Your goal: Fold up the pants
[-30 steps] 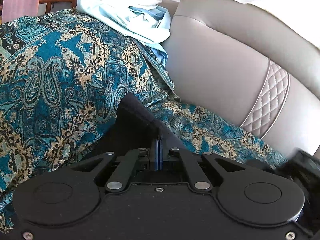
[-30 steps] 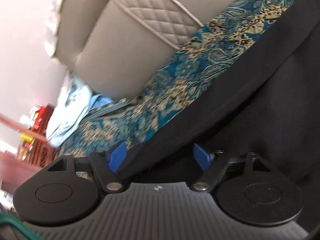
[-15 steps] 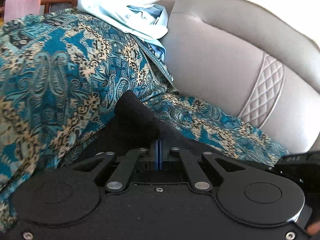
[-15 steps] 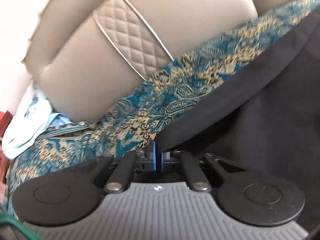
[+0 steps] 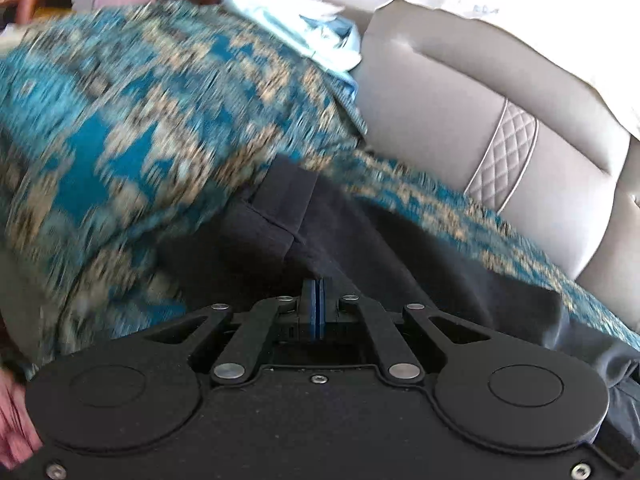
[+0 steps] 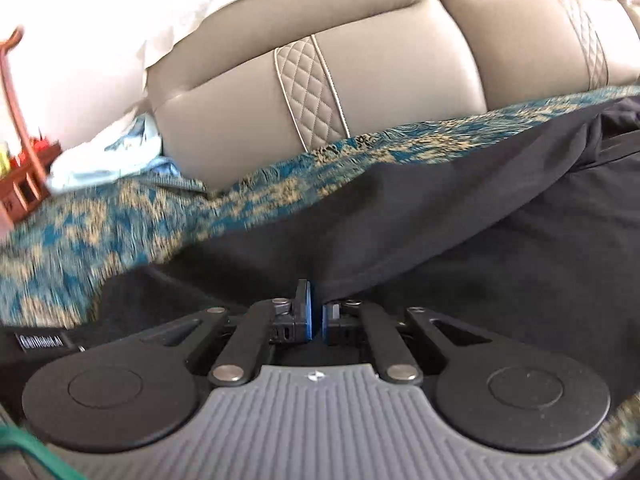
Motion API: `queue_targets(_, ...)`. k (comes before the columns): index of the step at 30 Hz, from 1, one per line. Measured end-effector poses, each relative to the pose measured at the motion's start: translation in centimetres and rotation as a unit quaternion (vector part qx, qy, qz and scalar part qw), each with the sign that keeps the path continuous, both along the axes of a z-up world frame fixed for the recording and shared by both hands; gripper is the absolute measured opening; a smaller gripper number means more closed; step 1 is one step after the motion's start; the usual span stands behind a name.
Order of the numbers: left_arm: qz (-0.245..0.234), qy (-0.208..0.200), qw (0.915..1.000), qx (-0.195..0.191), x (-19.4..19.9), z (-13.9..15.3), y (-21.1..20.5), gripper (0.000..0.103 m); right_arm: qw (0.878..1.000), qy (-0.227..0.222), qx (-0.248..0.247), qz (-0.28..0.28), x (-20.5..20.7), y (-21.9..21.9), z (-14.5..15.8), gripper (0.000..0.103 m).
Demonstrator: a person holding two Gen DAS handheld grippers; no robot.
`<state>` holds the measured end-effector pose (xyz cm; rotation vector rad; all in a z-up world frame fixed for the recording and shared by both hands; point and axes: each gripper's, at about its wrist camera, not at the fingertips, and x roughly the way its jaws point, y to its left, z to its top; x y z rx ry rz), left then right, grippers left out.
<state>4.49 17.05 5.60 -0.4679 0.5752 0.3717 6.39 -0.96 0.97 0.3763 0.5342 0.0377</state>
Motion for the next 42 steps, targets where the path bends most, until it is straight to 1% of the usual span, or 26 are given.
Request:
queue_targets(4, -0.001, 0.011, 0.9997, -0.020, -1.7, -1.8, 0.6, 0.002, 1.000, 0.004, -0.025, 0.002, -1.7, 0.6, -1.3, 0.008)
queue_targets(9, -0.007, 0.015, 0.9995, -0.026, -2.8, -2.9, 1.3, 0.002, 0.999, -0.003, -0.052, 0.005, -2.4, 1.3, -1.9, 0.009)
queue_targets(12, -0.016, -0.007, 0.9988, -0.046, -3.3, -2.8, 2.0, 0.003, 0.998, -0.004, -0.056, 0.004, -2.4, 1.8, -2.2, 0.009)
queue_targets(14, -0.023, -0.031, 0.9973, -0.062, -3.8, -2.4, 2.5, 0.010, 0.998, -0.004, -0.057, 0.004, -2.4, 2.1, -2.3, 0.009)
queue_targets(16, -0.029, -0.045, 0.9958, -0.074, -3.6, -2.0, 3.0, 0.013, 0.998, -0.004, -0.056, 0.006, -2.5, 2.4, -2.4, 0.009)
queue_targets(17, -0.032, -0.046, 0.9951, -0.082, -3.3, -2.1, 3.3, 0.022, 0.998, -0.004, -0.055, 0.007, -2.4, 2.5, -2.4, 0.009)
queue_targets(19, -0.040, -0.042, 0.9935, -0.098, -2.6, -2.4, 3.7, 0.031, 0.999, -0.005, -0.053, 0.010, -2.3, 2.9, -2.4, 0.009)
queue_targets(22, -0.031, -0.034, 0.9930, -0.109, -1.3, -3.0, 4.3, 0.031, 0.999, -0.008, -0.051, 0.015, -2.4, 3.3, -2.4, 0.009)
queue_targets(23, -0.027, -0.036, 0.9926, -0.113, -1.0, -3.1, 4.4, 0.032, 0.999, -0.009, -0.051, 0.016, -2.4, 3.4, -2.4, 0.009)
queue_targets(24, -0.026, -0.042, 0.9919, -0.117, -0.7, -3.0, 4.5, 0.034, 0.999, -0.010, -0.051, 0.017, -2.5, 3.5, -2.4, 0.009)
queue_targets(26, -0.025, -0.051, 0.9917, -0.115, -0.3, -2.9, 4.7, 0.046, 0.999, -0.011, -0.047, 0.017, -2.6, 3.6, -2.4, 0.009)
queue_targets(27, -0.024, -0.051, 0.9923, -0.111, 0.1, -3.0, 4.7, 0.046, 0.999, -0.012, -0.044, 0.018, -2.7, 3.7, -2.5, 0.010)
queue_targets(28, -0.019, -0.046, 0.9933, -0.104, 0.5, -3.1, 4.7, 0.044, 0.999, -0.012, -0.043, 0.019, -2.8, 3.8, -2.5, 0.010)
queue_targets(30, 0.002, -0.024, 0.9961, -0.085, 1.3, -3.4, 4.6, 0.016, 0.999, -0.013, -0.042, 0.021, -2.9, 3.9, -2.6, 0.010)
queue_targets(31, 0.013, -0.012, 0.9973, -0.071, 1.5, -3.6, 4.5, 0.004, 0.999, -0.014, -0.042, 0.020, -2.9, 3.9, -2.7, 0.011)
queue_targets(32, 0.023, -0.006, 0.9979, -0.060, 1.7, -3.8, 4.4, 0.004, 0.999, -0.016, -0.041, 0.020, -3.0, 3.9, -2.7, 0.016)
queue_targets(34, 0.035, -0.006, 0.9979, -0.054, 1.6, -4.0, 4.4, 0.004, 0.999, -0.023, -0.035, 0.019, -3.3, 3.6, -2.8, 0.018)
queue_targets(37, 0.045, -0.001, 0.9984, -0.035, 1.4, -4.1, 4.2, 0.004, 0.999, -0.030, -0.039, -0.003, -3.5, 2.6, -3.0, 0.018)
queue_targets(39, 0.049, 0.002, 0.9984, -0.029, 1.3, -4.1, 4.3, 0.004, 0.998, -0.026, -0.040, -0.032, -3.4, 1.2, -3.1, 0.018)
queue_targets(40, 0.050, 0.004, 0.9983, -0.030, 1.3, -4.2, 4.6, 0.004, 0.998, -0.024, -0.040, -0.051, -3.2, 0.3, -3.2, 0.029)
queue_targets(41, 0.050, 0.005, 0.9982, -0.033, 1.4, -4.2, 4.8, 0.005, 0.997, -0.025, -0.038, -0.069, -3.1, -0.9, -3.2, 0.032)
queue_targets(42, 0.050, 0.007, 0.9981, -0.036, 1.3, -4.2, 5.0, 0.005, 0.995, -0.026, -0.038, -0.084, -2.8, -2.0, -3.2, 0.032)
